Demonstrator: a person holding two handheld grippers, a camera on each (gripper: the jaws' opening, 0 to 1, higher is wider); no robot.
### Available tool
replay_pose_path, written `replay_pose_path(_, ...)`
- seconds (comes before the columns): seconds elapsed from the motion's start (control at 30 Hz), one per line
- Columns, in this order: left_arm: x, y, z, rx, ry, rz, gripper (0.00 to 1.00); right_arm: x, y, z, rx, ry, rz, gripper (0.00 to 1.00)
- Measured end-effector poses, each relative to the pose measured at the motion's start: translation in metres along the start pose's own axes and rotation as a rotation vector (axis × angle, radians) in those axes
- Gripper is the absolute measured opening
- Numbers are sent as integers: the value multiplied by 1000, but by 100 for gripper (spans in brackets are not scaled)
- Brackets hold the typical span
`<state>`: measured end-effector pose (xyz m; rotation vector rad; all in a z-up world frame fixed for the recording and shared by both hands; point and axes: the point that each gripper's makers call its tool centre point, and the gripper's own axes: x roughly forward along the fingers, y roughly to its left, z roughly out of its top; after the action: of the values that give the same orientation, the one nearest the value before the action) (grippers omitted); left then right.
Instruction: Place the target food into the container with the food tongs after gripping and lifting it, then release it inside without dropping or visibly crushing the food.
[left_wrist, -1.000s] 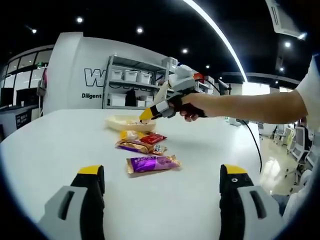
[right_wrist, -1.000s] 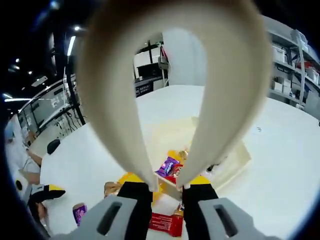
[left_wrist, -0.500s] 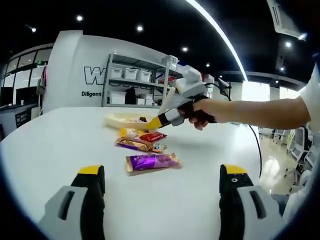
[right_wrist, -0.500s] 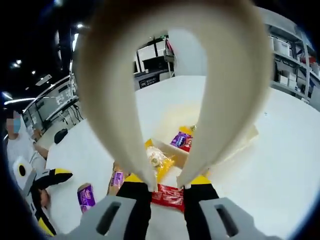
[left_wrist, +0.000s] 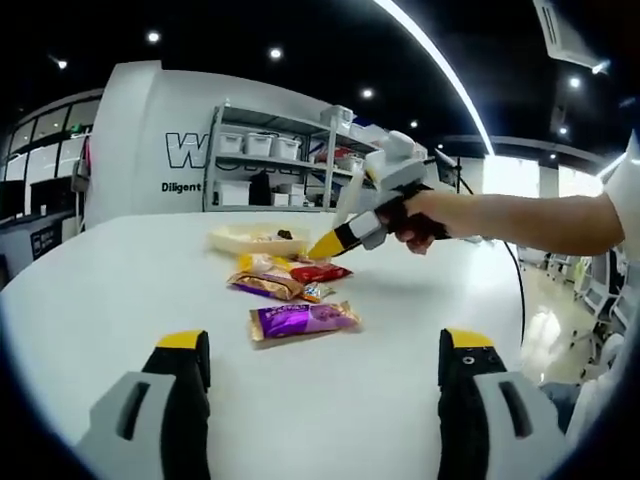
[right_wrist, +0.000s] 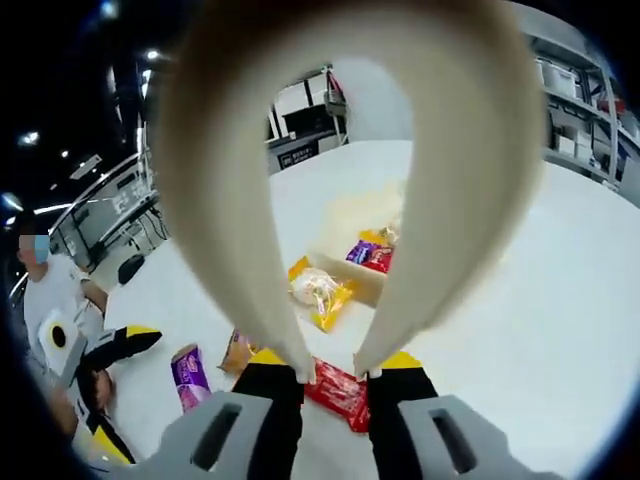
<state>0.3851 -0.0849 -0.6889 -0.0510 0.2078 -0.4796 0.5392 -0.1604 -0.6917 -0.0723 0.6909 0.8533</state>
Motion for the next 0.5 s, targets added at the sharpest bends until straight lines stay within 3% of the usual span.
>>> replay_pose_path(0.3,-3,-4,0,4,3,-1,93,-18,7,-17,53,15,33,18)
replay_pose_path(0.5,-3,-7,-1,15,11,-6,93,-24,27,-34,61,51,94,18)
